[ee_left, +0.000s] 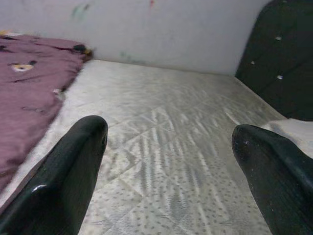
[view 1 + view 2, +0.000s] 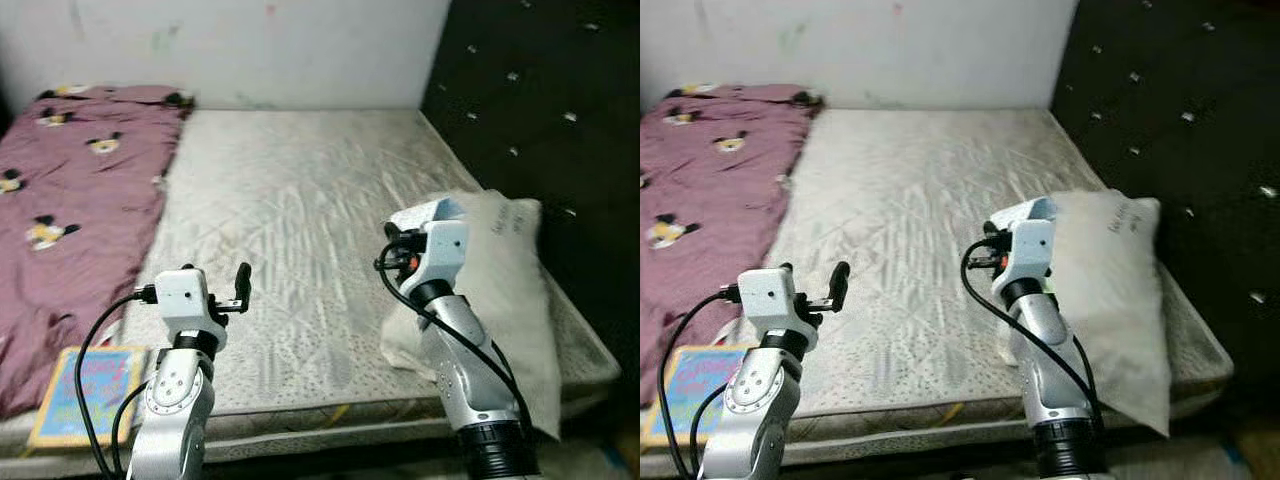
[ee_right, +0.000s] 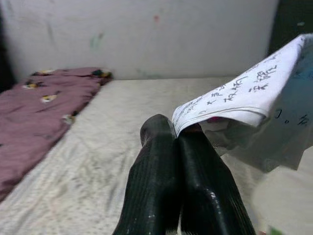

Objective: Clean up the room

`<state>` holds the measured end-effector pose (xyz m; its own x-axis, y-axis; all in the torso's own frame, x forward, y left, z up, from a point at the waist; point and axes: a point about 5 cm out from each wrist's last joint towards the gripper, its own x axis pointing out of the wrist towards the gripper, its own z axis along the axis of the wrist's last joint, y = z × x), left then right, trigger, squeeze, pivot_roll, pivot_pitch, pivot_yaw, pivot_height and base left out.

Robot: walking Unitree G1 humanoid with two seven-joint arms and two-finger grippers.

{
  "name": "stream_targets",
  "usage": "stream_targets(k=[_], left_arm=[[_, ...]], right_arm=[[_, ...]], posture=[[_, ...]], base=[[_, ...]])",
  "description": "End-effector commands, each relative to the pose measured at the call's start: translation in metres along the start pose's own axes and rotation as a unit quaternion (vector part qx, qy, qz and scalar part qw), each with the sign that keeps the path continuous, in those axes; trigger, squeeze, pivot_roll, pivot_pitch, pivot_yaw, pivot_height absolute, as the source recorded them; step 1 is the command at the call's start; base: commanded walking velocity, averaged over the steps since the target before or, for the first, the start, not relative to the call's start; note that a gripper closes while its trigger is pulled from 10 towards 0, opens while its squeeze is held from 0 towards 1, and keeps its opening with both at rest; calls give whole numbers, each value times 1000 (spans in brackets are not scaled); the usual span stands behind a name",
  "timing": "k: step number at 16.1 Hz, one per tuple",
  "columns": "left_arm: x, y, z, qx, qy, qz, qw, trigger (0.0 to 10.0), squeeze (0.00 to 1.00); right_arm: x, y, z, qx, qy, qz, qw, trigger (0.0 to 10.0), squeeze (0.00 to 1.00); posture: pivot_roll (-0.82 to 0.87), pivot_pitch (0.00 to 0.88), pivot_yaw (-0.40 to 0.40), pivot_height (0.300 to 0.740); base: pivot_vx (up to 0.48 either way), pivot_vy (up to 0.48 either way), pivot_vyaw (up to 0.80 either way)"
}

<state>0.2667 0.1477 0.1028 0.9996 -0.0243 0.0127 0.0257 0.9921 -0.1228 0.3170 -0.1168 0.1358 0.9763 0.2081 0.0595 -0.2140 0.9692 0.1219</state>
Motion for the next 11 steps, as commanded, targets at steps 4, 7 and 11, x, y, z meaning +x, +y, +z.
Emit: stream_targets(k=[4,7,11], left_arm=[[1,-1,0,1,3,-1,1000,10000,0],[1,-1,0,1,2,-2,1000,10000,0],[1,-1,0,2,3,-3,1000,10000,0]], right_arm=[[2,-3,3,-3,-5,-7,1000,10000,0],[1,-2,2,-5,-6,-6,1000,10000,0],[1,-3,1,-8,-5,-6,1000,10000,0]], posture=[[-18,0,-15,740],[-17,0,-15,740],[-19,0,-14,740]], base=[[0,0,-736],[0,0,0],[0,130,0]])
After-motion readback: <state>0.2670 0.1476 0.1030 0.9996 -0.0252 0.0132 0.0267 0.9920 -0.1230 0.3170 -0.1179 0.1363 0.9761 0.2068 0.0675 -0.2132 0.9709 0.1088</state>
